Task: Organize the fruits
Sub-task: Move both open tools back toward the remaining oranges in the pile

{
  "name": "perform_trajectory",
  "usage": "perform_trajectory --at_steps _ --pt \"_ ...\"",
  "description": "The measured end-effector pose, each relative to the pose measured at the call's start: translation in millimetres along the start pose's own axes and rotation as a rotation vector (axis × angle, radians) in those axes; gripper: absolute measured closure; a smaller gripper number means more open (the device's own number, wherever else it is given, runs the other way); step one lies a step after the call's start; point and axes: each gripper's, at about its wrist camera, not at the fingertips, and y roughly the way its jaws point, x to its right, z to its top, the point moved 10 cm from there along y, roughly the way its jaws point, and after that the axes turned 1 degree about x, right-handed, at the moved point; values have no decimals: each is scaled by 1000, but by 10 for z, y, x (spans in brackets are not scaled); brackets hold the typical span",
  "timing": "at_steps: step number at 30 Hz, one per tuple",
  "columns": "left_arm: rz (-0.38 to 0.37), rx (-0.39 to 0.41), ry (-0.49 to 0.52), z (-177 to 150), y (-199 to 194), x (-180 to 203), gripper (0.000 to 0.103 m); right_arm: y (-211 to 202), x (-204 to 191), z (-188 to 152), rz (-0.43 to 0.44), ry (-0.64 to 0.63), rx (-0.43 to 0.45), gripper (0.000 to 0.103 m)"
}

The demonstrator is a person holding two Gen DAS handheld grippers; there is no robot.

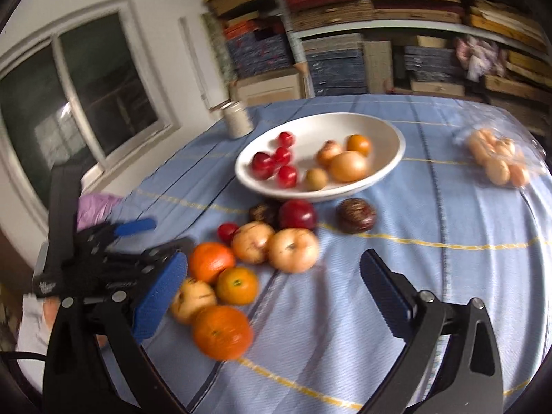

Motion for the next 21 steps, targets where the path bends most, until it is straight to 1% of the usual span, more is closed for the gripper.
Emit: perform_trajectory --at_steps 3,7,8,9,11,14,17,21 --pt "-2 1 -2 9 8 18 8 17 -172 -62 16 -50 -15 5" --pt "-41 -1 -4 17 -2 102 8 -17 -281 -153 15 -76 -20 5" --pt "-32 2 11 13 -3 123 8 -44 -302 -192 18 -75 -19 5" --pt "-2 11 38 8 -2 144 8 -66 -305 -220 19 -75 -19 5" --pt "19 28 65 7 -18 162 8 -89 -315 -297 6 -81 -25 5" --pt "28 36 77 -17 -24 182 8 -53 -325 -424 -16 -81 -49 5" --pt "3 24 86 -58 -7 254 8 14 -369 -529 -22 -101 -87 5" --pt "23 36 139 -91 23 341 8 76 -458 -618 -22 -145 -119 5"
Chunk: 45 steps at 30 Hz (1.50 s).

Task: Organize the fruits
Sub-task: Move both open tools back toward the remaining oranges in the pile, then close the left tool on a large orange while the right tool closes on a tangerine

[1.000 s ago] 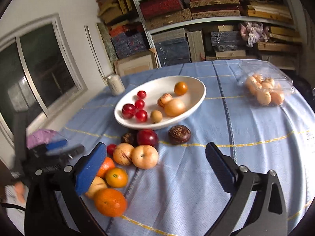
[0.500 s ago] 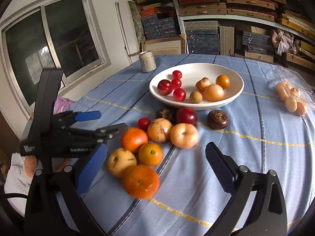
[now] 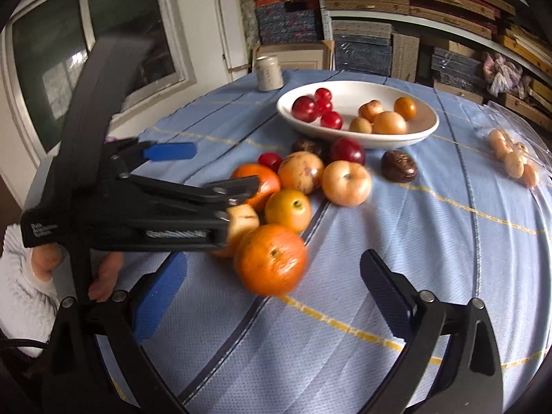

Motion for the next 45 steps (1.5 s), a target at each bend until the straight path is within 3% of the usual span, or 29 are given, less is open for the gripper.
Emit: perform_trajectory --at_steps 4,12,16,20,22,24,28,41,45 --pt "12 3 4 10 49 5 3 8 -2 -22 -2 -8 -4 5" --pt "-14 -1 -32 13 14 -138 4 27 20 -38 -8 -2 -16 5" --pt "-80 -4 3 15 43 74 19 31 22 -31 -9 -6 -16 5" --pt "-63 20 62 34 42 158 27 34 32 -29 -11 0 -18 5" --pt "-60 14 47 38 62 104 27 34 28 -35 -10 -1 -21 5" --pt "-103 -11 5 17 70 50 27 31 25 -35 -8 -2 -20 5" --pt "-167 -30 -29 -25 33 49 40 20 43 -32 -8 5 -18 5" --pt "-151 -57 -27 -40 185 75 40 31 52 -36 -9 8 -22 5" --pt "-131 -45 -26 -50 132 -2 53 35 63 -35 -9 13 -22 5"
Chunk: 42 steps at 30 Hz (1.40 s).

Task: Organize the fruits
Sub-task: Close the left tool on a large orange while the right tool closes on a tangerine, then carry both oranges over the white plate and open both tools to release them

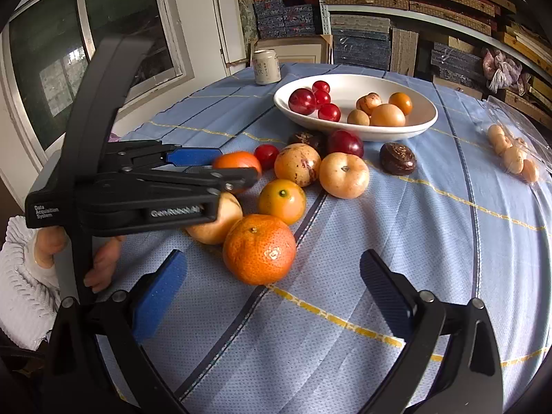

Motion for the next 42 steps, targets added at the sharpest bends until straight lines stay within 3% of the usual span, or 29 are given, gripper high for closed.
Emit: perform_trajectory --at_steps 6,10,12,16,18,26,28,30,31,37,38,39,40,42 --pt "-35 -10 -46 -1 49 -6 51 -8 -4 8 -2 -5 6 5" --pt "-101 -16 -75 -25 66 -14 51 -12 -6 21 -9 -15 14 5" --pt "-70 -18 -83 -34 69 -65 51 -15 -12 22 -9 -17 15 5" --pt "69 -3 1 -25 31 -85 56 -20 -13 27 -16 -25 18 5" --pt "59 -4 -8 -27 35 -89 61 -21 -26 27 -18 -34 19 5" --pt "42 -4 -25 -39 23 -117 62 -73 -59 66 -40 -59 62 5" --pt "37 -4 -30 -34 22 -128 62 -85 -59 79 -44 -65 70 10" --pt "38 -4 -28 -35 18 -124 62 -50 -45 61 -42 -59 52 26" --pt "38 -5 -28 -33 18 -123 62 -38 -38 58 -37 -53 46 29" --pt "38 -9 -35 -41 21 -137 62 71 -58 39 17 -20 3 29" --pt "37 -10 -37 -43 23 -140 62 84 -80 36 21 -27 -1 33" --pt "37 -10 -36 -44 23 -140 62 107 -103 31 18 -37 -9 47" --pt "38 -10 -36 -44 23 -143 62 133 -118 19 18 -43 -22 53" --pt "36 -11 -38 -44 24 -141 62 158 -101 8 15 -35 -34 56"
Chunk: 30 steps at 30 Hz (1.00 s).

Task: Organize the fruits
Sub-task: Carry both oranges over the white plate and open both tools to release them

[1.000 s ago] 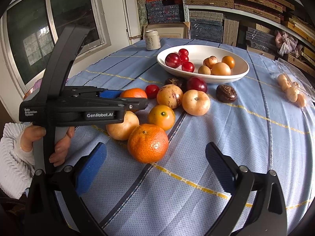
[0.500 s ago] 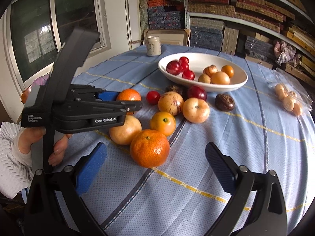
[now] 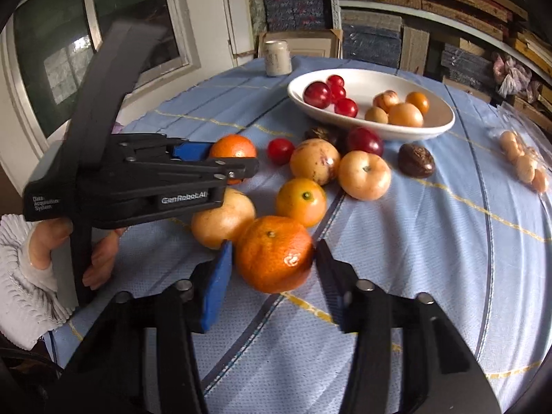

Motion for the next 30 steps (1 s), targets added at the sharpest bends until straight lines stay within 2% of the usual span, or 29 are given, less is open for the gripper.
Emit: perform_trajectory --at_steps 7,13,19,23,27,30 --pt "-11 -6 -12 -8 13 -8 62 33 14 -31 39 30 -20 56" --pt "-18 3 -5 0 -7 6 62 -147 152 59 12 67 57 57" --pt "16 84 13 193 -178 21 62 -347 433 209 -22 140 127 57" --pt "26 100 3 542 -199 -43 62 -524 675 565 -59 157 167 57" --pt "14 128 -41 996 -160 -108 62 -710 929 1176 -109 166 244 57" --pt "12 126 -74 1337 35 -148 62 -572 1064 1510 -111 183 255 57"
